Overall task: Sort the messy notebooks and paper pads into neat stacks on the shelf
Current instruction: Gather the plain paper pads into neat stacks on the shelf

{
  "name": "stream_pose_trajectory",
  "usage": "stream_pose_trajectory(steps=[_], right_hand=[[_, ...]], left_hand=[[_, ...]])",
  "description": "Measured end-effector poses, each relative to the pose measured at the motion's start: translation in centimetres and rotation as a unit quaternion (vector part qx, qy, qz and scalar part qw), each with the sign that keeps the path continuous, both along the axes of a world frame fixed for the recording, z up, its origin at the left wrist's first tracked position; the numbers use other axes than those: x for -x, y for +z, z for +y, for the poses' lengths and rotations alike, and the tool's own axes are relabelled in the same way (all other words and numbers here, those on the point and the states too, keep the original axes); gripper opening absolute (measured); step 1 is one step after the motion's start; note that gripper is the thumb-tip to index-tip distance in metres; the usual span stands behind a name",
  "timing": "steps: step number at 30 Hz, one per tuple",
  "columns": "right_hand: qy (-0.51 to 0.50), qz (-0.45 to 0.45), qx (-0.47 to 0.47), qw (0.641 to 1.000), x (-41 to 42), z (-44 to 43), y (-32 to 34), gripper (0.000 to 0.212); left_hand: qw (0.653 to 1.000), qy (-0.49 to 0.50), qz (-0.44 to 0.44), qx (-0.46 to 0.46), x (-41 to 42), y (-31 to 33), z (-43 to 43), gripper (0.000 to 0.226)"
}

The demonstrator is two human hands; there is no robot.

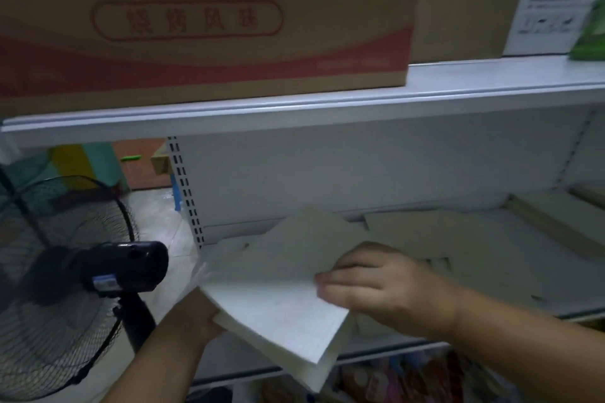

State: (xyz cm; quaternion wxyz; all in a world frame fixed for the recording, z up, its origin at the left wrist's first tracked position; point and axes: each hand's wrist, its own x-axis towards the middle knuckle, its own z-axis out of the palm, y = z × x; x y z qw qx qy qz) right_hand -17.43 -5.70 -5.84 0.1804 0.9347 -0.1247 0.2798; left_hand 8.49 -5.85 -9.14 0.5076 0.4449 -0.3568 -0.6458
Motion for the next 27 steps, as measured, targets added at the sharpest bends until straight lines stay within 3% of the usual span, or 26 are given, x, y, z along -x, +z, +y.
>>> stream_pose_trajectory(steps=[4, 7, 9, 11, 13, 15, 16, 21, 24, 27], right_hand=[[-0.063, 0.047, -0.013, 0.997, 4.0, 1.0, -0.6, 0.039], [-0.133, 0.044, -0.155, 0.978, 8.3, 3.1, -1.9, 0.044], [-0.19, -0.07, -0.281, 0.938, 11.0, 4.9, -2.5, 0.056], [-0.304, -0.208, -0.387, 0.845, 13.5, 6.6, -2.7, 0.064], [-0.369, -0.336, -0.527, 0.687, 15.8, 7.8, -2.5, 0.067], [-0.286, -0.48, -0.654, 0.51, 18.4, 8.6, -2.8, 0.06], [-0.246, -0.526, -0.673, 0.458, 19.8, 9.1, -3.0, 0.053], [-0.276, -0.627, -0.601, 0.412, 27.7, 11.4, -3.0, 0.04], [-0.31, -0.596, -0.608, 0.423, 31.9, 12.3, -2.9, 0.026], [-0.319, -0.587, -0.599, 0.441, 35.2, 12.3, -3.1, 0.027]], left_hand=[[0.998, -0.062, -0.004, -0.013, 3.6, 0.5, 1.0, 0.031], [0.986, -0.163, -0.036, 0.022, 7.6, 1.3, 1.5, 0.065], [0.984, -0.171, -0.044, 0.03, 10.8, 1.0, 1.6, 0.068], [0.986, -0.151, -0.062, 0.027, 14.9, 0.7, 2.0, 0.057], [0.986, -0.148, -0.072, 0.024, 19.4, 0.4, 2.7, 0.05], [0.986, -0.15, -0.074, 0.022, 24.2, 0.4, 3.8, 0.031], [0.986, -0.147, -0.079, 0.026, 26.4, 0.3, 4.4, 0.021], [0.988, -0.128, -0.075, 0.049, 36.0, -0.6, 6.7, 0.016], [0.99, -0.108, -0.08, 0.044, 40.1, -1.7, 7.3, 0.026], [0.989, -0.127, -0.075, 0.013, 43.2, -2.0, 7.2, 0.029]])
